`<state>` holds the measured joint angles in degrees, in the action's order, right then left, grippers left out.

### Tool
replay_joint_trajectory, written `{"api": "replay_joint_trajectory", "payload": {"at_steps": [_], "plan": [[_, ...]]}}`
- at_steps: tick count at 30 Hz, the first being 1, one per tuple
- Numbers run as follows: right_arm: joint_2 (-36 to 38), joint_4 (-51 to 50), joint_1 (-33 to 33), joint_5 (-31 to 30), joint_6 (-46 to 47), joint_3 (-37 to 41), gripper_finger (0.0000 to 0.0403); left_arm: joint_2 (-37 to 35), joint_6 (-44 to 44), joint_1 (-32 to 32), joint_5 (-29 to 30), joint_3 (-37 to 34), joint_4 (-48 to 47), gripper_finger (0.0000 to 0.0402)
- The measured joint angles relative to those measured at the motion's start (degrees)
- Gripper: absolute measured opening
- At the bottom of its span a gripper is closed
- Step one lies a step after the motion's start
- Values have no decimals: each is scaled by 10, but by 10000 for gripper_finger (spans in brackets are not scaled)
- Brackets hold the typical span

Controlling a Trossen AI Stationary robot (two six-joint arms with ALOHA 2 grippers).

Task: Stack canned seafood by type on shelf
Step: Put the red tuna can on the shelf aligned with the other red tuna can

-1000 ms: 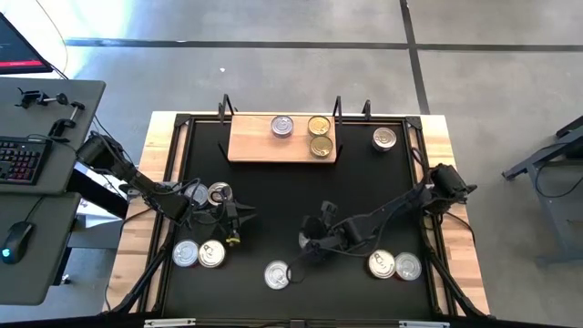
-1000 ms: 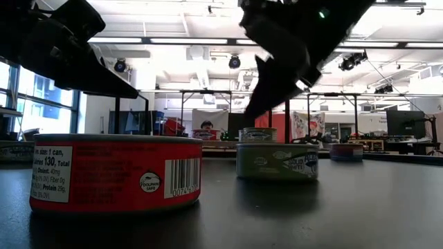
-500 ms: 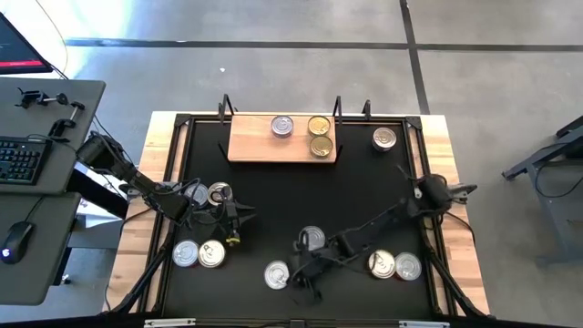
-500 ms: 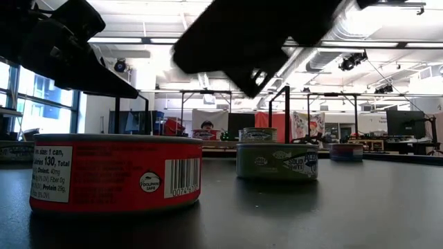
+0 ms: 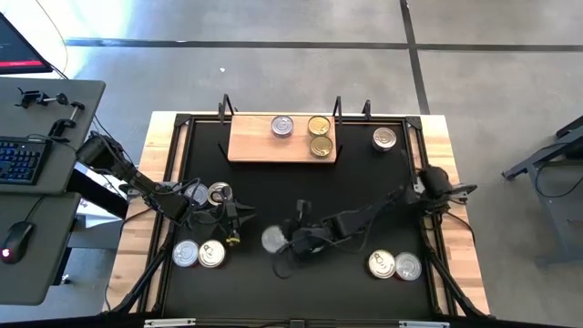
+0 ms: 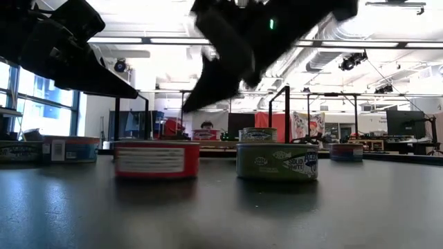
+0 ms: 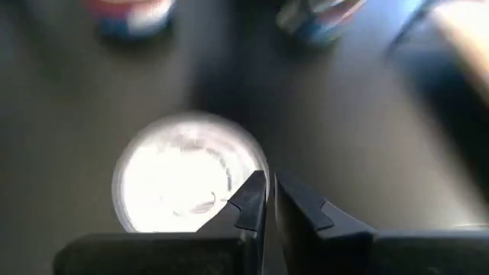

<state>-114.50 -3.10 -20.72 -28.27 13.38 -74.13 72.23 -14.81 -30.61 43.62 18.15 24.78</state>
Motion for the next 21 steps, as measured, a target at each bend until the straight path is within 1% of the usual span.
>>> {"api": "replay_joint_trajectory", "payload": {"at_steps": [1, 2, 3, 5, 8, 9, 10, 11, 14, 16, 19, 21], "plan": [[10, -1, -2, -27, -4, -1, 18, 0, 0, 0, 0, 0, 1, 85], [17, -1, -3, -38, -5, -1, 18, 0, 0, 0, 0, 0, 0, 85], [21, -1, -4, -36, -6, -1, 18, 0, 0, 0, 0, 0, 0, 85], [24, 2, -3, 8, -4, 0, 18, 0, 0, 1, 0, 0, 0, 85], [14, 31, 2, 119, 6, -1, 18, 0, 0, 5, 0, 0, 0, 85], [6, 42, 2, 143, 9, -1, 18, 0, 0, 6, 0, 0, 0, 85], [-6, 50, 3, 150, 12, -1, 18, 0, 0, 7, 0, 0, 0, 85], [-18, 57, 4, 146, 15, 0, 18, 0, 0, 7, 0, 0, 0, 85], [-42, 72, 12, 94, 44, 0, 18, 0, -1, 7, 0, 0, 0, 85], [-46, 61, 24, 87, 65, 0, 18, 0, 0, 7, 0, 0, 0, 85], [-44, 6, 37, 80, 89, -2, 18, 0, 0, 7, 0, 0, 0, 85], [-30, -47, 40, 69, 97, -2, 18, 0, 0, 6, 0, 0, 0, 85]]}}
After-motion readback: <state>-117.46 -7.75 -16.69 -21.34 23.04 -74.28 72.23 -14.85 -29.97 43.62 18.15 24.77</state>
